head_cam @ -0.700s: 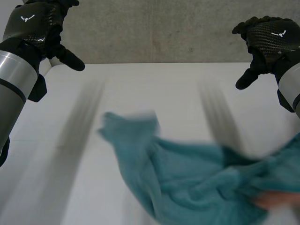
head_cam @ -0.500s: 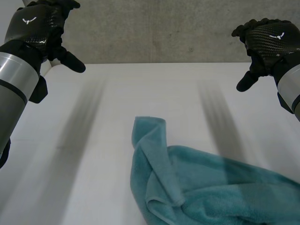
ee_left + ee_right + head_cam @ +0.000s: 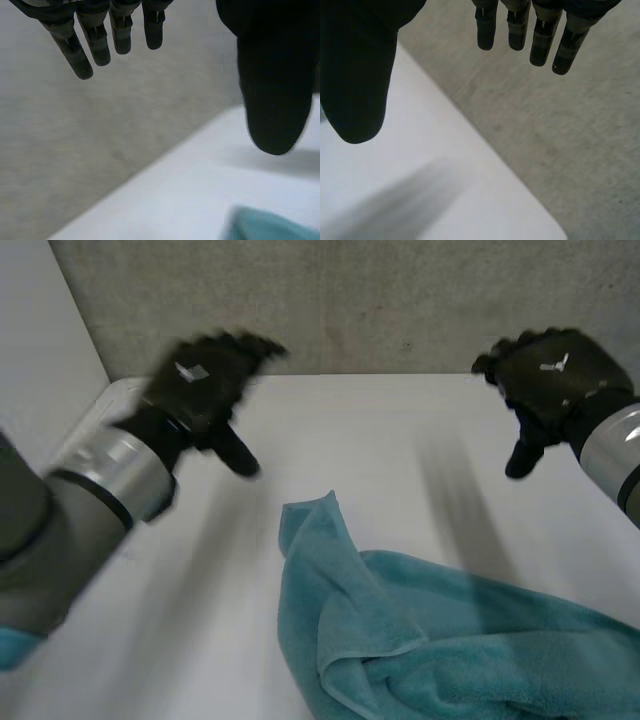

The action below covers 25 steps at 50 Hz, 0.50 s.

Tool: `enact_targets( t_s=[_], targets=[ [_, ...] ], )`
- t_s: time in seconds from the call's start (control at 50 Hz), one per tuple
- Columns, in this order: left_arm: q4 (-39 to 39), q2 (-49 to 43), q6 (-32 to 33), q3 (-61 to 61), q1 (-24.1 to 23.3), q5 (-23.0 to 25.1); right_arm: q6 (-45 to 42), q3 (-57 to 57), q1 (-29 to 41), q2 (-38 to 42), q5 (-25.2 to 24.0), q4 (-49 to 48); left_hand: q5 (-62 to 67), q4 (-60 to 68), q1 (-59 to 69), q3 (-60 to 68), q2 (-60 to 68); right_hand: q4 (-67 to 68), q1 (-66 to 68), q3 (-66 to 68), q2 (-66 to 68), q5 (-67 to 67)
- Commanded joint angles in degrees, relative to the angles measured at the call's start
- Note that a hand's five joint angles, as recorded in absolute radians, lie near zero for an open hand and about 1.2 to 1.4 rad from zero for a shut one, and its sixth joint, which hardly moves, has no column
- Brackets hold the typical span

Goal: Fold the laundry

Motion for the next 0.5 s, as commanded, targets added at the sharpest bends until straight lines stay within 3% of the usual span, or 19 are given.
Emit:
enact_targets(
  t_s=[0.02, 0.14, 0.3, 0.38, 0.5],
  targets=[
    [-0.5, -9.5, 16.6, -2.3, -10.3, 3.6, -3.6, 4.4, -0.9, 0.4, -0.3, 5.5, 5.3, 6.2, 6.5, 5.8, 6.4, -3.2, -1.2, -2.0, -2.6, -3.0],
    [-0.7, -14.8, 23.8, -3.3, -13.9, 4.0, -4.4, 11.8, -7.0, 0.1, -1.6, 3.3, 7.2, 8.0, 8.3, 7.6, 8.2, -3.2, -1.2, -2.0, -2.6, -3.0],
    [-0.5, -19.9, 28.1, -2.5, -16.3, 3.5, -8.9, 20.0, -15.7, -0.9, -8.9, 3.6, 15.1, 15.9, 16.2, 15.5, 16.2, -3.2, -1.2, -2.0, -2.6, -3.0],
    [-0.6, -22.5, 29.3, -1.6, -16.4, 3.5, -11.2, 22.6, -19.4, -1.9, -11.1, 4.0, 32.4, 33.2, 33.5, 32.8, 33.4, -3.2, -1.2, -2.0, -2.6, -3.0],
    [-0.7, -23.4, 29.6, -0.2, -16.3, 3.2, -17.0, 25.9, -23.1, -2.8, -16.6, 12.7, 64.9, 65.7, 66.0, 65.3, 65.9, -3.2, -1.2, -2.0, -2.6, -3.0]
  ],
)
